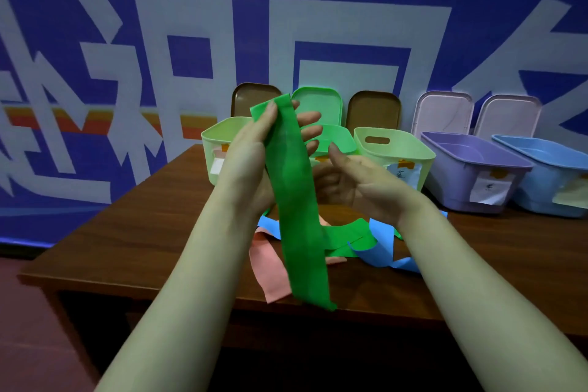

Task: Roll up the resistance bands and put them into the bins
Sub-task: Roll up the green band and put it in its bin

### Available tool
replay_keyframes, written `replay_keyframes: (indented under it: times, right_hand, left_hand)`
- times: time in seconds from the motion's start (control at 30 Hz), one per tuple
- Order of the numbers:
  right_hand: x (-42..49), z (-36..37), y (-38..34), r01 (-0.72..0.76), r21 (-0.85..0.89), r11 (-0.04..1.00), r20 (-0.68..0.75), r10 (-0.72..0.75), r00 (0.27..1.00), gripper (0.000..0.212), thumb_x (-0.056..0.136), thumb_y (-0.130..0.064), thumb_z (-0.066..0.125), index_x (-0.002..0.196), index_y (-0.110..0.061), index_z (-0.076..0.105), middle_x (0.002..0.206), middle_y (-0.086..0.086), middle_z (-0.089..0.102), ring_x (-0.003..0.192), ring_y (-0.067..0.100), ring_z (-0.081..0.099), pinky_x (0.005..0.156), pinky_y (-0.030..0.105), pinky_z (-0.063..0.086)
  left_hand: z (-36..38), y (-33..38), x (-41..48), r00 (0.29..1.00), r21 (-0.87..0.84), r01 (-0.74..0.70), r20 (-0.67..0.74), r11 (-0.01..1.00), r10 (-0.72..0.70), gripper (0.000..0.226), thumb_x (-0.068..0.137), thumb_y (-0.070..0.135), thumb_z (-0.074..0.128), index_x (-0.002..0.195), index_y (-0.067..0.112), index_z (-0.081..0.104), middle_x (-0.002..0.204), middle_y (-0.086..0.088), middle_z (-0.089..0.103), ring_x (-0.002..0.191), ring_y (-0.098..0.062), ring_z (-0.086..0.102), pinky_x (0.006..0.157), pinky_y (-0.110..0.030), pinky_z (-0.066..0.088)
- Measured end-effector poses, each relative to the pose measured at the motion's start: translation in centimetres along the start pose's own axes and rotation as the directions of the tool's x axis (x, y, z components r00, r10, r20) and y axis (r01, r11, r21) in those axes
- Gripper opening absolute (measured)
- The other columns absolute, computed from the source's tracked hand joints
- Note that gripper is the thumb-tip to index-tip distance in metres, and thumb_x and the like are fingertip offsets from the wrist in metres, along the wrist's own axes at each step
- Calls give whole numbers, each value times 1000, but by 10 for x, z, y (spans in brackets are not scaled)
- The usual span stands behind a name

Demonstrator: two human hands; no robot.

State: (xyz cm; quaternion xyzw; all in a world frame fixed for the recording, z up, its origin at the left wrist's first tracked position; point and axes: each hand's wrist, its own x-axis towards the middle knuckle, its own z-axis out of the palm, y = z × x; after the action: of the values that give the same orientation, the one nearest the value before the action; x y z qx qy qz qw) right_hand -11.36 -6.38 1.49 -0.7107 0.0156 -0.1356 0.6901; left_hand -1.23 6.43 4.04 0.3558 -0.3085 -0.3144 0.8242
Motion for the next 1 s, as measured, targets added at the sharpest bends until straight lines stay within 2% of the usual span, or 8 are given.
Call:
replay_keyframes:
  times: [0.07, 0.13, 0.27, 0.4, 0.63, 0.73, 0.9, 1.0]
  right_hand:
    - [13, -17, 24, -118, -106, 987, -109, 107, 988, 31, 92, -31, 54, 96, -2, 65, 86, 11, 71, 76, 23, 66, 76, 34, 54]
    - [24, -30, 51, -278, -396, 875, -214, 206, 955, 12, 91, -18, 62, 99, -9, 65, 89, 4, 71, 74, 17, 61, 71, 29, 49]
    - [35, -37, 82, -394, -827, 402, -273, 326, 905, 54, 79, -42, 73, 121, -14, 55, 117, -1, 58, 104, 15, 56, 93, 30, 47]
    - [36, -31, 87, -313, -944, 101, -268, 313, 911, 67, 70, -67, 66, 120, -24, 49, 121, -3, 53, 113, 22, 49, 93, 39, 42]
    - [33, -26, 69, -197, -974, -112, -207, 89, 974, 44, 75, -58, 66, 95, -21, 54, 93, -4, 53, 94, 20, 48, 84, 37, 33]
    - [34, -29, 56, -216, -975, -45, -214, -59, 975, 35, 80, -49, 67, 82, -20, 48, 86, -3, 49, 89, 20, 45, 80, 35, 33]
    - [36, -39, 34, -201, -853, 482, -392, -337, 856, 29, 75, -37, 76, 77, -24, 50, 77, -6, 49, 84, 21, 48, 80, 35, 37]
    - [36, -38, 18, -68, -751, 657, -450, -433, 781, 24, 74, -27, 80, 82, -21, 58, 83, -7, 48, 80, 11, 45, 74, 21, 38]
  left_hand:
    - [-5, -5, 3, 1000, -38, 5, 15, 999, -5, 30, 102, 28, 37, 103, 9, 59, 76, -3, 73, 66, -12, 69, 62, -24, 57]
    - [-11, -11, -1, 999, -61, 33, -1, 998, -34, 28, 102, 26, 38, 99, 8, 59, 73, -5, 72, 61, -12, 66, 61, -24, 55]
    - [-21, -20, -5, 993, -122, 66, -90, 990, -78, 28, 102, 25, 38, 94, 8, 59, 65, -4, 69, 53, -11, 63, 53, -19, 53]
    - [-30, -25, -4, 985, -149, 99, -127, 984, -119, 29, 101, 26, 38, 93, 8, 59, 63, -3, 68, 52, -10, 63, 52, -18, 52]
    - [-37, -29, -2, 984, -158, 94, -133, 983, -115, 29, 101, 25, 39, 90, 8, 59, 61, -2, 66, 51, -10, 61, 52, -18, 51]
    - [-37, -30, 0, 981, -184, 104, -142, 977, -131, 29, 101, 26, 40, 90, 7, 59, 60, -3, 65, 50, -10, 59, 51, -18, 50]
    - [-35, -32, 0, 975, -223, 127, -149, 967, -163, 20, 96, 22, 50, 88, 9, 63, 65, -5, 66, 51, -9, 59, 51, -18, 50]
    - [-30, -34, 1, 966, -265, 191, -120, 945, -229, 8, 90, 17, 59, 86, 11, 61, 69, -6, 67, 49, -6, 56, 51, -14, 46]
